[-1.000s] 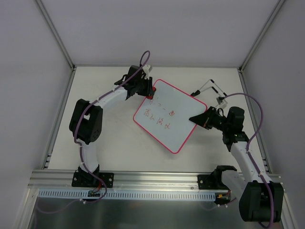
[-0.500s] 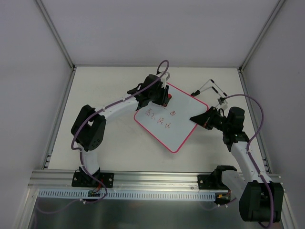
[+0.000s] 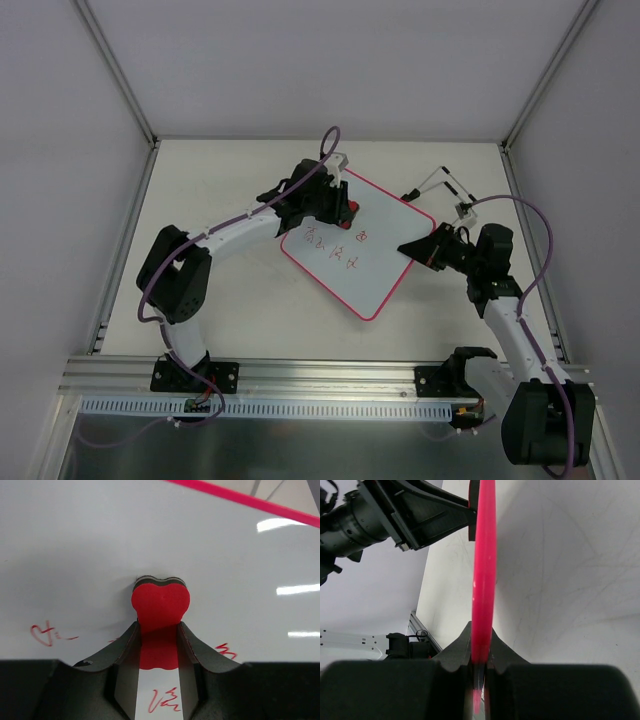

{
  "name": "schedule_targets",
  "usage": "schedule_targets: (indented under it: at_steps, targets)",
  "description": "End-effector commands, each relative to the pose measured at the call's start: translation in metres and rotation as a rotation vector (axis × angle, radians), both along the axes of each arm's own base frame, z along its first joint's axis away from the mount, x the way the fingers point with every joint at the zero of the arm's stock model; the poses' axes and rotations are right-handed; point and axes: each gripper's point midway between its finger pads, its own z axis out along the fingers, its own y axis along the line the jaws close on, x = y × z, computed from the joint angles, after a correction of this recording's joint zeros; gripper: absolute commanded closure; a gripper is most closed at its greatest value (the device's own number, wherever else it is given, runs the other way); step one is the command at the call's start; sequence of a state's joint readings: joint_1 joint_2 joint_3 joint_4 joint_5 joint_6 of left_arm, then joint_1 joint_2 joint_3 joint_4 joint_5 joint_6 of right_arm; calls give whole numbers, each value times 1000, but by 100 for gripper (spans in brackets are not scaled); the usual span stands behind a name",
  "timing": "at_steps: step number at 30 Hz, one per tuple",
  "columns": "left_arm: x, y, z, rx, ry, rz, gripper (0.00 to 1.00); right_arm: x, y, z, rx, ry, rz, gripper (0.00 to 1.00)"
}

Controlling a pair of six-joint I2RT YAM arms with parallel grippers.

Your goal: Erase the whiteboard

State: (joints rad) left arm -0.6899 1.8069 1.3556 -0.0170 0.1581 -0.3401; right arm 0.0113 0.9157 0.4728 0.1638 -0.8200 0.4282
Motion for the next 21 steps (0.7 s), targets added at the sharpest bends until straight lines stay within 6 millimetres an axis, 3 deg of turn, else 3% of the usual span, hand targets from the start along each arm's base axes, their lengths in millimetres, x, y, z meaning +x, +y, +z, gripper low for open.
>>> schedule_targets:
  at_steps: [1, 3, 11, 16, 20, 21]
  targets:
    - [3, 55, -54, 86, 144, 102, 100, -11, 18, 57, -30, -374, 185, 100]
    - [11, 80, -62, 97, 151, 153, 100, -11, 18, 57, -31, -374, 182, 100]
    - [22, 125, -89, 114, 178, 240, 100, -11, 18, 58, -29, -373, 182, 100]
    - [25, 114, -82, 81, 151, 199, 100, -12, 18, 56, -28, -371, 180, 100]
    - [15, 85, -71, 66, 116, 123, 100, -12, 18, 55, -28, -367, 181, 100]
    - [5, 70, -70, 65, 112, 85, 100, -12, 18, 55, -28, -367, 183, 100]
